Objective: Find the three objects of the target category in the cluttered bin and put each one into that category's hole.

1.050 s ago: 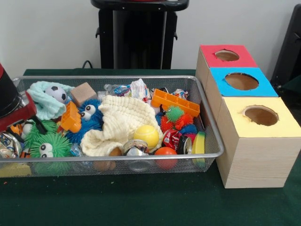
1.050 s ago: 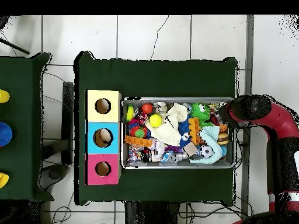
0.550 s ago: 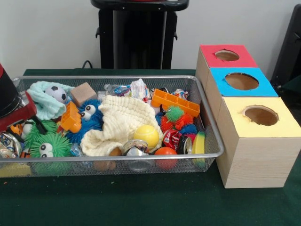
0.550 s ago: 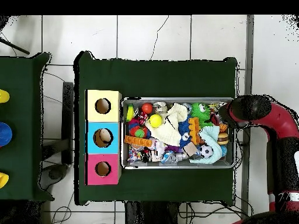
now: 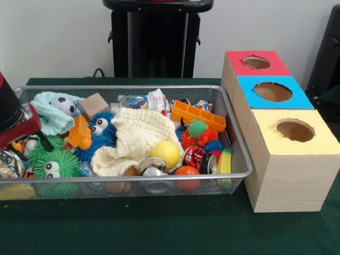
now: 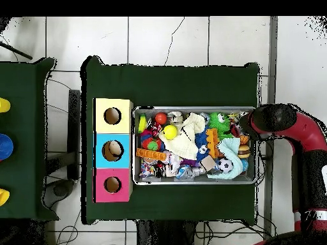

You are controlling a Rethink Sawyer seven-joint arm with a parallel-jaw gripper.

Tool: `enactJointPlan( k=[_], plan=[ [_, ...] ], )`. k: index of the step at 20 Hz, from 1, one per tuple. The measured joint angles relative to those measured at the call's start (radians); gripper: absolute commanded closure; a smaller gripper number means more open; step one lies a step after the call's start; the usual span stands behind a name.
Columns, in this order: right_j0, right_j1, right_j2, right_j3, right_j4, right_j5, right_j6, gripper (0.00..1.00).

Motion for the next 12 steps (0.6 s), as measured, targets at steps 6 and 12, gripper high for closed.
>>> enactJointPlan(
  k=[6, 12],
  plan=[
    [0.0, 0.0, 0.0, 0.0, 0.0, 0.0, 0.0, 0.0],
    [-0.002, 0.006, 0.0, -0.008, -0.001, -0.035, 0.0, 1.0]
  ],
)
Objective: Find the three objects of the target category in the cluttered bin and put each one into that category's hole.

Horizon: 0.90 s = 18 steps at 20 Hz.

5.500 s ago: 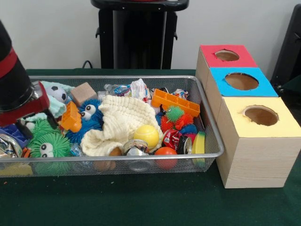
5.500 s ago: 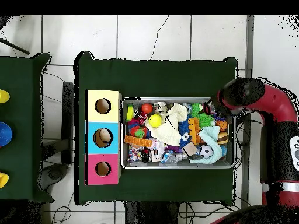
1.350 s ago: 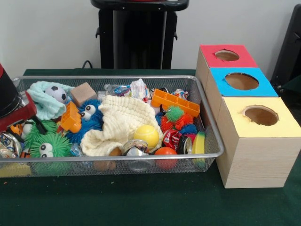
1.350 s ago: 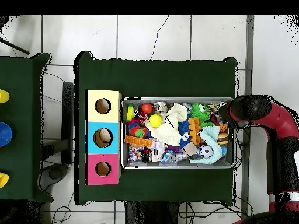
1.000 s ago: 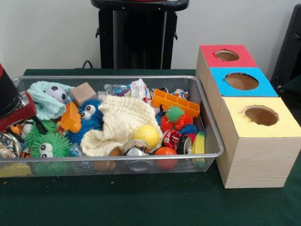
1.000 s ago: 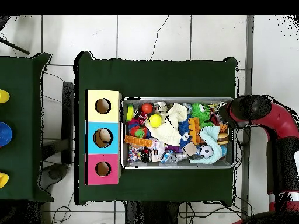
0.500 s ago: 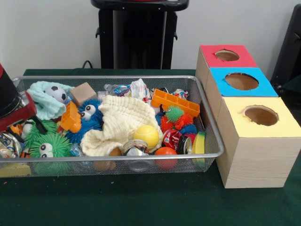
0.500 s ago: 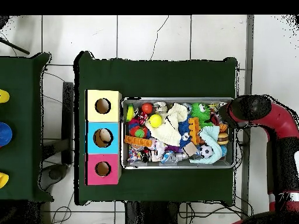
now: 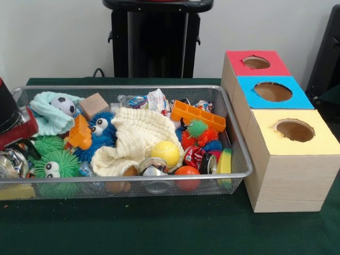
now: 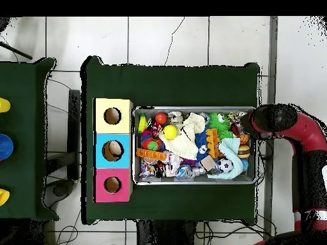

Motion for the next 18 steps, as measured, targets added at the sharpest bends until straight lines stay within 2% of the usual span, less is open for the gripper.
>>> enactJointPlan(
  k=[9, 18],
  plan=[
    [-0.006, 0.002, 0.002, 0.006, 0.003, -0.009, 0.0, 1.0],
    [0.028, -0.044, -0.011, 0.048, -0.014, -0.028, 0.0, 1.0]
  ],
)
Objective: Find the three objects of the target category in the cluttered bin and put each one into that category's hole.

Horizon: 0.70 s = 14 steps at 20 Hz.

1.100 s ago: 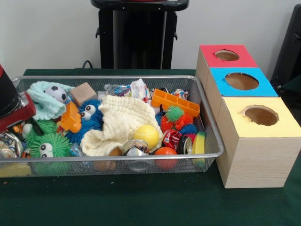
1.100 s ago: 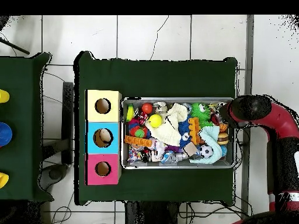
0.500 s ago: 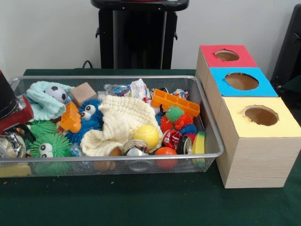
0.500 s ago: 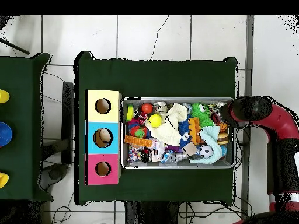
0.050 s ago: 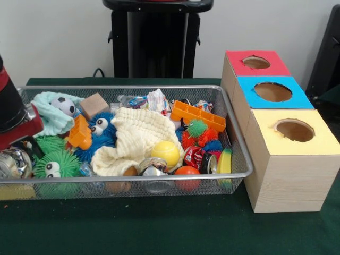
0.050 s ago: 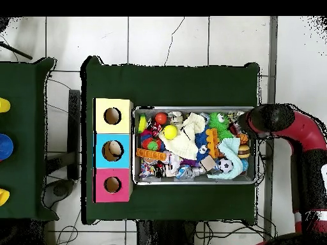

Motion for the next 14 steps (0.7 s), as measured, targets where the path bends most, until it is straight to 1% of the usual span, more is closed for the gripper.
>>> enactJointPlan(
  k=[3, 4, 14],
  plan=[
    [0.029, -0.024, -0.012, 0.01, -0.019, 0.0, 0.0, 1.0],
    [0.055, -0.045, -0.022, 0.017, -0.03, 0.0, 0.0, 1.0],
    [0.161, -0.134, -0.066, 0.031, -0.038, 0.0, 0.0, 1.0]
  ],
)
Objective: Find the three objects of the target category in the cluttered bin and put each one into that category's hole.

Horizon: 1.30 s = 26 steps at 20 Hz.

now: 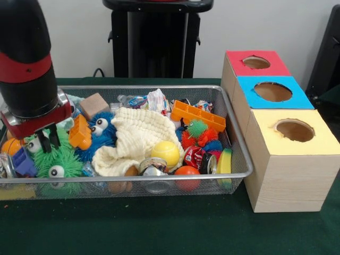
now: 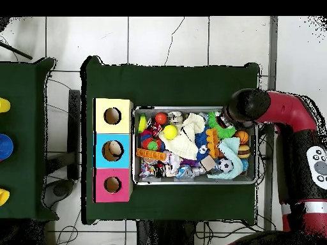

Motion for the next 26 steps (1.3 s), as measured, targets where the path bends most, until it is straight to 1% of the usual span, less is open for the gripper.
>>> enactJointPlan(
  k=[3, 6, 17, 20, 26],
  plan=[
    [0.029, -0.027, -0.011, 0.0, -0.002, 0.005, 0.0, 1.0],
    [0.049, -0.038, -0.023, -0.003, -0.004, 0.012, 0.0, 1.0],
    [0.095, -0.039, -0.069, -0.007, -0.009, 0.013, 0.0, 1.0],
    [0.106, -0.044, -0.081, 0.0, -0.01, 0.013, 0.0, 1.0],
    [0.133, -0.078, -0.112, 0.032, -0.01, 0.013, 0.0, 1.0]
  ],
)
